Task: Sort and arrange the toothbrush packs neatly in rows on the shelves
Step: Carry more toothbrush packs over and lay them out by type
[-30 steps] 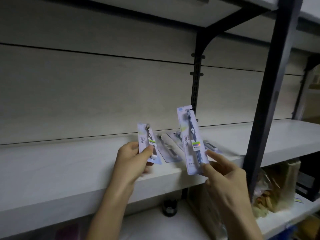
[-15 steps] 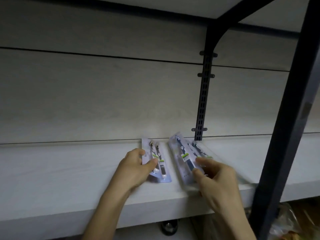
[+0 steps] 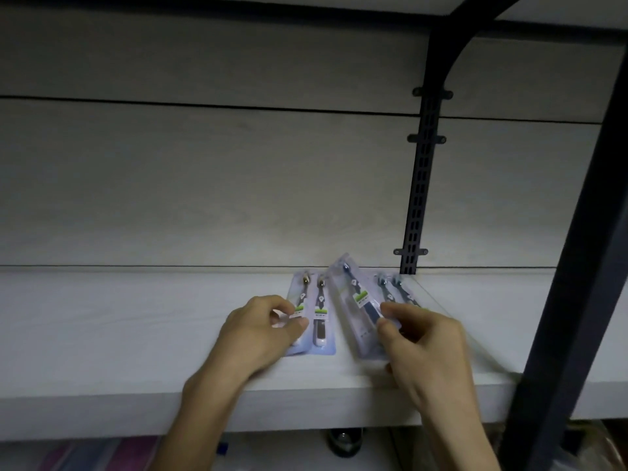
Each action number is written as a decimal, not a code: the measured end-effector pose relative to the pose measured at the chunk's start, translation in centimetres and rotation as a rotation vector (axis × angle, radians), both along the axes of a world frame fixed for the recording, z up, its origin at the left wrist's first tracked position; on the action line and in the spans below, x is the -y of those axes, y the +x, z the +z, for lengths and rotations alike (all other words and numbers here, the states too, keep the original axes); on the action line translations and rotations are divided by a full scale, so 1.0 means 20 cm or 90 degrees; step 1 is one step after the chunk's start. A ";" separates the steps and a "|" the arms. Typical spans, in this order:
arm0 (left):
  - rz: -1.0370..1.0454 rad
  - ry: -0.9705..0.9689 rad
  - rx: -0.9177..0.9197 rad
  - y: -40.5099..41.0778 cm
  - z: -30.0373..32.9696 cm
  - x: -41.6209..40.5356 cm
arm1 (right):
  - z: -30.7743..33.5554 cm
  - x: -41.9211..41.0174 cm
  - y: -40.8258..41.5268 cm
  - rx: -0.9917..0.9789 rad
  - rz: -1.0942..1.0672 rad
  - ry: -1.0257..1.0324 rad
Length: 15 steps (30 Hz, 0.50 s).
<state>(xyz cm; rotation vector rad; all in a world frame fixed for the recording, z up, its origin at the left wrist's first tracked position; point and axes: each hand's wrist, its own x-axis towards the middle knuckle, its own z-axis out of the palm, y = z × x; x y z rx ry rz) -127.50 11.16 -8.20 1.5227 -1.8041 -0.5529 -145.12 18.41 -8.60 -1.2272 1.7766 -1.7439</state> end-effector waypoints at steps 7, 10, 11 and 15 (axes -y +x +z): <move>0.076 -0.052 0.049 0.02 -0.01 -0.01 | -0.01 -0.02 0.02 0.016 0.008 -0.027; 0.043 -0.039 -0.005 0.01 -0.01 -0.03 | -0.01 -0.03 0.03 0.026 0.009 -0.035; 0.037 -0.041 -0.017 0.01 -0.01 -0.03 | -0.01 -0.04 0.03 0.029 0.011 -0.041; 0.040 -0.070 -0.041 0.07 0.01 -0.05 | 0.02 -0.05 0.06 0.064 0.058 -0.046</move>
